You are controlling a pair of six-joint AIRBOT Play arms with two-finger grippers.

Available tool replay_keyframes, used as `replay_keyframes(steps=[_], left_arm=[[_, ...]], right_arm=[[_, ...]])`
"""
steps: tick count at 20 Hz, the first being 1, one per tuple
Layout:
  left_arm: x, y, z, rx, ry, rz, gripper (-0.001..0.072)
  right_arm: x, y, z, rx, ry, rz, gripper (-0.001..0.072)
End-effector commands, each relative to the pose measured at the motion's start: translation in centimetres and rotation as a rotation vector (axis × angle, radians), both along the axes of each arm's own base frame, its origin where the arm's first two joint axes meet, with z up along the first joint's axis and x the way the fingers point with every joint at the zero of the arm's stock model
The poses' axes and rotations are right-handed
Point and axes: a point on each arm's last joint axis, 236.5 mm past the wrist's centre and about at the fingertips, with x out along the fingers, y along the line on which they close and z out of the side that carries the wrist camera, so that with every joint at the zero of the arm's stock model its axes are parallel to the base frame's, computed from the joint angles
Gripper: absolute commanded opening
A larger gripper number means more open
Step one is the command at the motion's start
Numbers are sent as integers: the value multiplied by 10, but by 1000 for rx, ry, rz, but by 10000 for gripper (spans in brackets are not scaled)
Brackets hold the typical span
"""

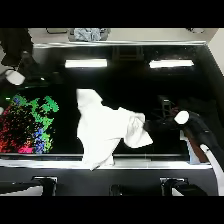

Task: Fold the shirts.

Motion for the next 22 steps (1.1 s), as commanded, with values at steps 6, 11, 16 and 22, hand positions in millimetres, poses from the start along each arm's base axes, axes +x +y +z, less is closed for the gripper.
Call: replay_keyframes(steps=[6,11,16,22], left_arm=[[-148,31,-79,-53,583,-24,712],[-286,-12,-145,-149,772,-62,713],[-370,-50,-169,-216,875,-121,712],[-373,-89,-186,-277,849,-68,712]], right_arm=[[30,-78,99,61,-92,73,690],[-26,-111,62,21,125,83,680],[-50,-92,27,61,197,120,677],[-58,-90,16,62,206,147,675]])
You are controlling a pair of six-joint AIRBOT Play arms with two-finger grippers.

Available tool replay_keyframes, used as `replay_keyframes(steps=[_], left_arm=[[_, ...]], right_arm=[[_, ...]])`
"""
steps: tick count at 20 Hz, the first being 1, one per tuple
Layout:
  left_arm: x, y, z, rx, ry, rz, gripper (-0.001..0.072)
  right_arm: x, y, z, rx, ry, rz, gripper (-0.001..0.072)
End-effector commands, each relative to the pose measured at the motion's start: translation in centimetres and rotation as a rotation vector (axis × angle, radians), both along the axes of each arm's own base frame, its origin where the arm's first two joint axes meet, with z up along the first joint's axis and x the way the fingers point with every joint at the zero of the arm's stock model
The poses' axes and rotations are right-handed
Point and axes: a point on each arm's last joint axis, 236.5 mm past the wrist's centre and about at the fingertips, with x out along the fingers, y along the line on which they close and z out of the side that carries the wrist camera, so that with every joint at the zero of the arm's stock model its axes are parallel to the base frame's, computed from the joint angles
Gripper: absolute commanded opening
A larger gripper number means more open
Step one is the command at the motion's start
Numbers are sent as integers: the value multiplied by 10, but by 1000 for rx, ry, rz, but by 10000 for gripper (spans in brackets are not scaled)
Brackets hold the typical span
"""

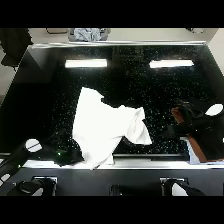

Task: Fold the shirts.

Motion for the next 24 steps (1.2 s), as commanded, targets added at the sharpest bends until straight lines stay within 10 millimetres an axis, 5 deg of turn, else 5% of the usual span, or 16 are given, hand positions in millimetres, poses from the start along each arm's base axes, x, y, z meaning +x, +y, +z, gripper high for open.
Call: replay_keyframes(steps=[1,6,7,9,10,18,24], left_arm=[[7,-18,-9,-2,-28,100,712],[9,-38,-22,3,-2,149,708],[11,-40,-25,11,1,175,641],[23,-42,-26,13,-36,218,228],[28,-42,-25,10,-54,229,80],[37,-43,-10,-20,-144,200,37],[38,-44,-5,-29,-168,186,37]], right_arm=[[-5,1,-5,3,4,23,675],[-5,1,-5,3,-1,33,674],[-5,1,-5,4,0,34,674],[-7,2,-5,6,7,37,674],[-8,3,-6,9,10,43,674],[-32,56,-58,220,40,-127,676],[-9,60,-71,252,-18,-279,676]])
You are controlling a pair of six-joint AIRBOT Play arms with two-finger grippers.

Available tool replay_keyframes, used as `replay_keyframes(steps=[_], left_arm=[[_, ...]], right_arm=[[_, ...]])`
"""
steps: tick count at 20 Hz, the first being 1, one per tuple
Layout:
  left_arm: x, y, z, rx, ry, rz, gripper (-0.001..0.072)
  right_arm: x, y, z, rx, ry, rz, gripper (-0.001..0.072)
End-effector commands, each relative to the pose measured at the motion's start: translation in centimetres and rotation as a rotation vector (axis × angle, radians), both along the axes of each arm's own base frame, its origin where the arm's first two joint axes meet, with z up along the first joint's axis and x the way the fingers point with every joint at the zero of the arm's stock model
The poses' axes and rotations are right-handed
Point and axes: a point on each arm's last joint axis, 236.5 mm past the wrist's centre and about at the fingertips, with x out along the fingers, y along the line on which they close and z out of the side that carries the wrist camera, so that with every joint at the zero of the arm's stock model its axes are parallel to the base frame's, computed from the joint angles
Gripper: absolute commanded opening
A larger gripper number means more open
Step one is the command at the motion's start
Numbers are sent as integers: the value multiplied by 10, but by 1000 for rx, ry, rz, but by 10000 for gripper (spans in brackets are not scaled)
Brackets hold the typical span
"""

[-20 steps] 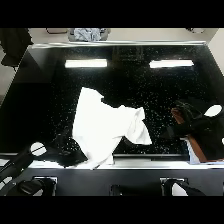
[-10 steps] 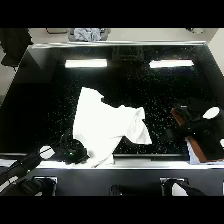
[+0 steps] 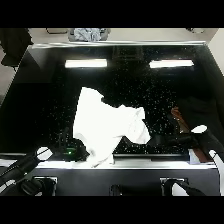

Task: Fold the shirts.

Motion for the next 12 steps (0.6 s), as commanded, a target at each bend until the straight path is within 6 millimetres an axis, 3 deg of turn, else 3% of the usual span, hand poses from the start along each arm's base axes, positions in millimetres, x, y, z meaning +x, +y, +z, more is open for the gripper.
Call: replay_keyframes(steps=[1,5,7,11,12], left_arm=[[1,0,2,-2,-13,-4,37],[5,0,4,-5,-27,3,36],[8,0,4,-4,-39,12,36],[8,0,4,-5,-40,12,37],[8,0,4,-5,-40,12,37]], right_arm=[[23,-4,-8,-5,-44,-130,674],[26,0,-14,22,-17,-157,594],[19,5,-18,53,28,-145,431],[13,8,-21,69,60,-133,319],[12,9,-21,73,64,-128,190]])
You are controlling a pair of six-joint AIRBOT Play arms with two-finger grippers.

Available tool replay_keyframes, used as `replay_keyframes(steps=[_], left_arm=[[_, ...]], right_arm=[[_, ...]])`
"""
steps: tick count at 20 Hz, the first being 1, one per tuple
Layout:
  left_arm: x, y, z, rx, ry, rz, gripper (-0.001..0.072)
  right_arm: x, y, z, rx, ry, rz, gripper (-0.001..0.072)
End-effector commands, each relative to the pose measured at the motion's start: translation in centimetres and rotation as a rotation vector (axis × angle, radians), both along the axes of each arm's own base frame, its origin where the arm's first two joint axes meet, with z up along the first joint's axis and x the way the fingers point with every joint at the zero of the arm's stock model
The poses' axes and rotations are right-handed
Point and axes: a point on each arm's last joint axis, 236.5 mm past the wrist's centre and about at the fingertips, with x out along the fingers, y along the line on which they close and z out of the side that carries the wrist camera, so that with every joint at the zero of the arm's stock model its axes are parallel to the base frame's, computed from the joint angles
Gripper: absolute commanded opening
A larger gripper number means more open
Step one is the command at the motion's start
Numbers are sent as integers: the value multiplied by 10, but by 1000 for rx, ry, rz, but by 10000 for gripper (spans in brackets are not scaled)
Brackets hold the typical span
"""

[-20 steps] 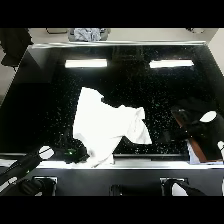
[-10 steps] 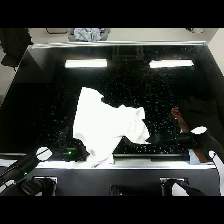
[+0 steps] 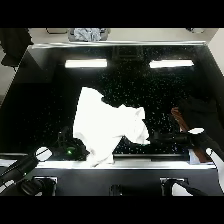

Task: Fold the shirts.

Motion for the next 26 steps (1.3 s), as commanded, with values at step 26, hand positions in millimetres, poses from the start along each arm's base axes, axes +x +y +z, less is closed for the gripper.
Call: replay_keyframes(steps=[26], left_arm=[[40,217,594,527,-1527,537,35]], right_arm=[[-54,-118,586,-1071,-1386,-357,40]])
